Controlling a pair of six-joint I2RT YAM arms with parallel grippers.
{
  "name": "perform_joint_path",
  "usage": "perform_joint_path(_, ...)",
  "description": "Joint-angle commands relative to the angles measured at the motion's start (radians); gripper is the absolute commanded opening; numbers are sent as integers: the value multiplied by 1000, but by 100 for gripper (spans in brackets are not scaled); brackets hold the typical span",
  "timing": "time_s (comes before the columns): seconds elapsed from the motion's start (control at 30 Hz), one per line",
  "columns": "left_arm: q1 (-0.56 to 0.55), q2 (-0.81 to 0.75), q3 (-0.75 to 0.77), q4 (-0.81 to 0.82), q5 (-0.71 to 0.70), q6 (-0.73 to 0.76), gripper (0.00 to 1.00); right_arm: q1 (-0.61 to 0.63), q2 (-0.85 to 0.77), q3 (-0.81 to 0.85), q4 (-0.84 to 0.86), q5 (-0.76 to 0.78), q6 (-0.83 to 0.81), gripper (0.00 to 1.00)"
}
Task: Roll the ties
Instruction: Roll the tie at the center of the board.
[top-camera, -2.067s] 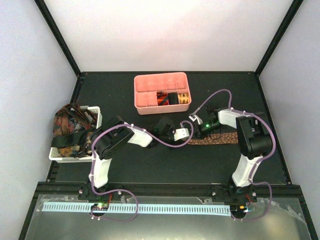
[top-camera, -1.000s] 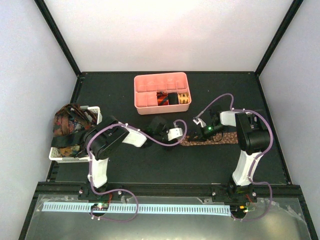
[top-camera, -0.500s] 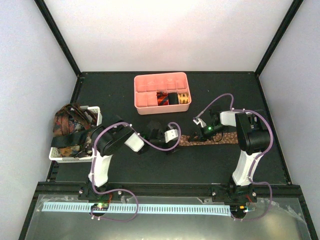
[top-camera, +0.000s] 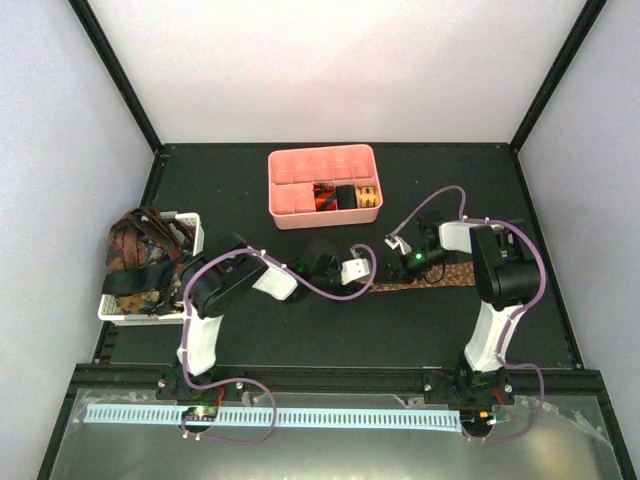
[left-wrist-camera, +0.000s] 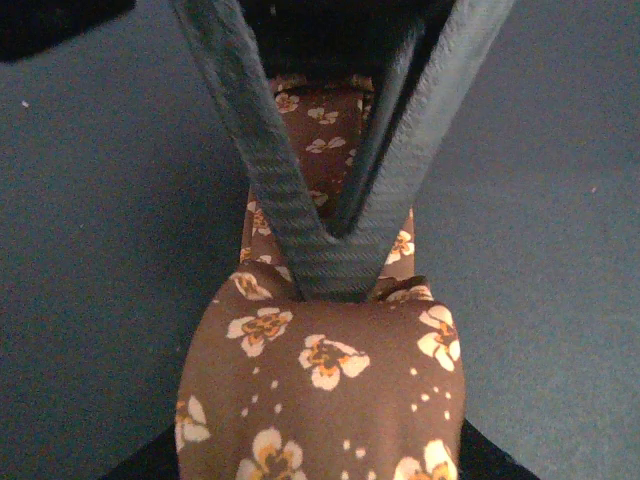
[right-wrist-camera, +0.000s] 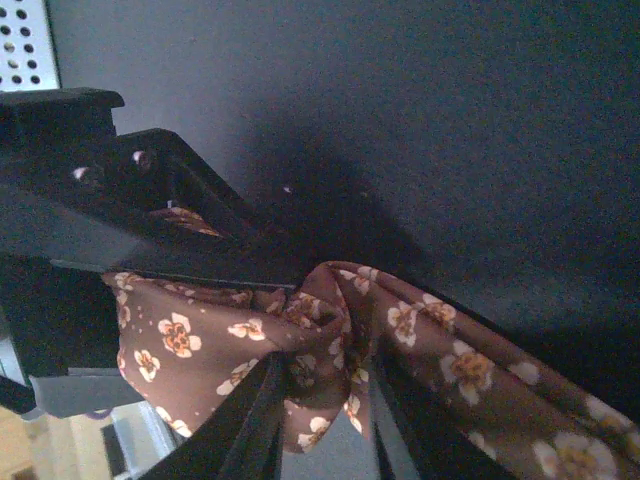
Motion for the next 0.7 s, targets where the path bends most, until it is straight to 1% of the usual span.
perform_joint_path(0.0,-6,-67,41,-380,-130,91,32,-9,-54,46,-49,62,-58,32)
perform_joint_path(0.1,-9,-78,43,-438,-165,110,32,-15,-118,60,-80,41,-83,41)
perform_joint_path(0.17,-9,-74,42,-442,-183,104,32,-9,-141,39,-66,-1,-58,47)
perform_joint_path(0.27,-10,-54,58,-457,-187,91,33,28,-135,31,-62,-46,-26,48)
perform_joint_path(0.5,-12,-51,67,-473,-188,92,33,88,-52,59,-15,-22,27,47)
perform_joint_path(0.57,-12,-50,68,-472,-185,91,33,95,-37,66,-6,-19,32,41)
perform_joint_path(0.6,-12,-49,69,-473,-183,90,33,97,-34,68,0,-13,36,33)
perform_joint_path(0.67,-12,-47,67,-471,-181,89,33,97,-32,67,3,7,36,10)
